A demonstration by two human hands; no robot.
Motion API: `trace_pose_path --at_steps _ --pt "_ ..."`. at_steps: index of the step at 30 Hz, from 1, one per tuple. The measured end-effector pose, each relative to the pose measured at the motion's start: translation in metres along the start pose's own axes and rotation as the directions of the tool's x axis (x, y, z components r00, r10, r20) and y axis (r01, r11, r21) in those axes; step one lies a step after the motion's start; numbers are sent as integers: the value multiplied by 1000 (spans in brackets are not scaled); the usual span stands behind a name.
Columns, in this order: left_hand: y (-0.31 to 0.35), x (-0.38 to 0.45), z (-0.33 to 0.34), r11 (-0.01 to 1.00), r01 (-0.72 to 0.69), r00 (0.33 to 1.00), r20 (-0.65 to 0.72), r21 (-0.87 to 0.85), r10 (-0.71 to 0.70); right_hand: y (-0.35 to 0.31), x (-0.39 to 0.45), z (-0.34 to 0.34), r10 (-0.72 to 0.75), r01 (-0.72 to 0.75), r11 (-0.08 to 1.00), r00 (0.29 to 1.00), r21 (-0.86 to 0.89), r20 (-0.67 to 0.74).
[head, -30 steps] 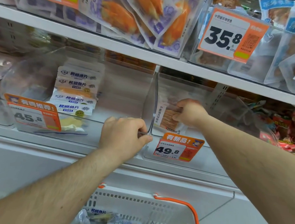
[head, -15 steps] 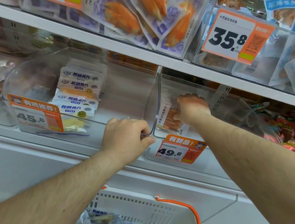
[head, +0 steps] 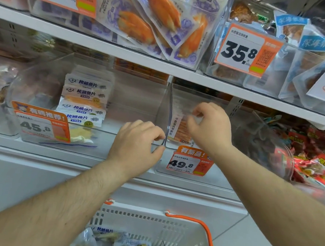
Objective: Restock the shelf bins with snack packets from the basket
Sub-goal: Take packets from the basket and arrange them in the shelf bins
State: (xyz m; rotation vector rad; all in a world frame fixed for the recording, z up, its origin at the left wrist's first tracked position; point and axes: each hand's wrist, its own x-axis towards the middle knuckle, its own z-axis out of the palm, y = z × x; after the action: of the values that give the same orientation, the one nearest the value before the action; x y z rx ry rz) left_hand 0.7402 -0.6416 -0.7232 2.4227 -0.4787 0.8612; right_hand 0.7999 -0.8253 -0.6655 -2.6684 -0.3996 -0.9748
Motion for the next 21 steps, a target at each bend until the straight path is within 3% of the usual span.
trace_pose_path --at_steps 3,5,8,10,13,16,18,21 --pt "1 -9 -9 997 -41 999 11 -65 42 -18 -24 -3 -27 47 991 987 122 -159" --pt "1 -18 -15 991 32 980 201 -131 -5 -31 -42 -2 -40 89 978 967 188 -250" --pt "-5 -31 -23 995 77 822 568 -62 -29 -49 -76 4 -93 189 943 940 274 -328" --pt "-9 -39 -28 994 106 700 711 -21 -60 -56 -102 14 -154 247 916 945 317 -290" --pt "-19 -49 -33 986 159 566 815 42 -126 -59 -143 40 -205 231 906 973 354 -111" --pt "-27 -56 -37 976 201 464 869 85 -171 -57 -179 65 -147 53 940 955 338 258" --pt "-30 -60 -38 976 174 400 896 133 -194 -58 -198 81 -51 -103 962 843 253 535" --pt "-32 -65 -37 971 152 304 926 183 -223 -67 -223 109 34 -226 963 635 144 772"
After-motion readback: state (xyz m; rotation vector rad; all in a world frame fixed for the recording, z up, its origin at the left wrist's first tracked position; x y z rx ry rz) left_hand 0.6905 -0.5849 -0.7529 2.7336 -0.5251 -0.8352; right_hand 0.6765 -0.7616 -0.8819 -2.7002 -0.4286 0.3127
